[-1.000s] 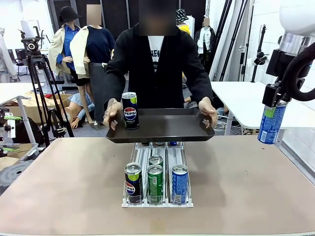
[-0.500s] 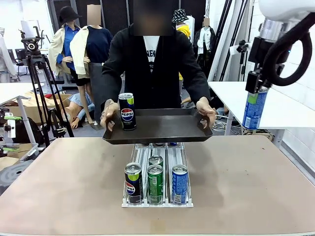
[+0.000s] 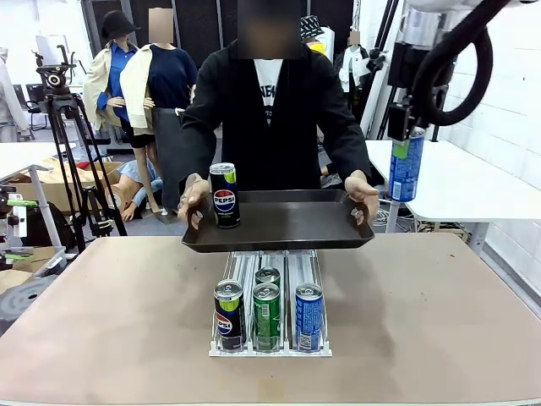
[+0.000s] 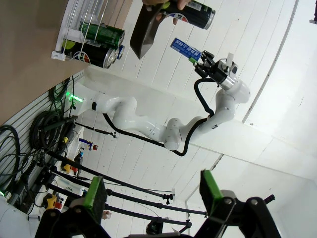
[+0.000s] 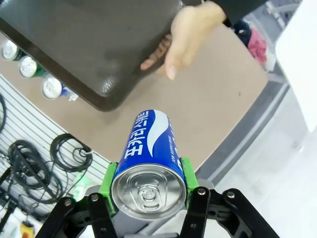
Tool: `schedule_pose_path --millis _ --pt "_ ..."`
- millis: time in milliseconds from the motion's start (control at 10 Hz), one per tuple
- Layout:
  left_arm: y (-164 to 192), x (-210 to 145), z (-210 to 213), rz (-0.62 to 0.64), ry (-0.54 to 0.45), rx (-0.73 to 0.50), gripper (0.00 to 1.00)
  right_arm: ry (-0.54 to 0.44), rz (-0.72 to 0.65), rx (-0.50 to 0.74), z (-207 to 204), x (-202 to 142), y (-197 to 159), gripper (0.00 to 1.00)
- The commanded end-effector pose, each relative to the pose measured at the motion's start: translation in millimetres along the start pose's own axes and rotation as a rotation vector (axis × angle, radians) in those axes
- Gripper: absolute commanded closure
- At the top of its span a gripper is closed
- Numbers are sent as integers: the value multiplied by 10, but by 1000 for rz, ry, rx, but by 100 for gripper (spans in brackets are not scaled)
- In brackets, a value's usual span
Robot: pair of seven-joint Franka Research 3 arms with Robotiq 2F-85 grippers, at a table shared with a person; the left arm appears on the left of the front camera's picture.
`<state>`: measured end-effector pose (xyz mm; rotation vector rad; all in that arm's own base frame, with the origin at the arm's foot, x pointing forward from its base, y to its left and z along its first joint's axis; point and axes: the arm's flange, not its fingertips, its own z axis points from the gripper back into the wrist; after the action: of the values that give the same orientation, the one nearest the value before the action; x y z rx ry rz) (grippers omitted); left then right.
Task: Retrieve and hand over the desired beverage to the person.
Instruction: Place the picked can on the Handle tray extended by the person.
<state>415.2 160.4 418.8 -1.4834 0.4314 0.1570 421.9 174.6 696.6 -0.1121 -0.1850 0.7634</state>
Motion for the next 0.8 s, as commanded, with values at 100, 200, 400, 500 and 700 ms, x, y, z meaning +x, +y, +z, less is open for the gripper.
schedule_pose_path --millis 100,200,400,500,700 --pt "-33 4 2 -13 -7 -14 0 9 66 -58 226 324 183 100" --pt "-33 4 2 -13 -7 -14 0 7 94 -61 242 426 269 100" --pt "-33 4 2 -13 -7 -14 0 -25 135 -41 235 643 403 100" --pt "-33 4 2 -13 -7 -14 0 -34 154 -24 204 746 462 100" --pt "-33 4 2 -13 -7 -14 0 -50 172 -18 142 945 569 100"
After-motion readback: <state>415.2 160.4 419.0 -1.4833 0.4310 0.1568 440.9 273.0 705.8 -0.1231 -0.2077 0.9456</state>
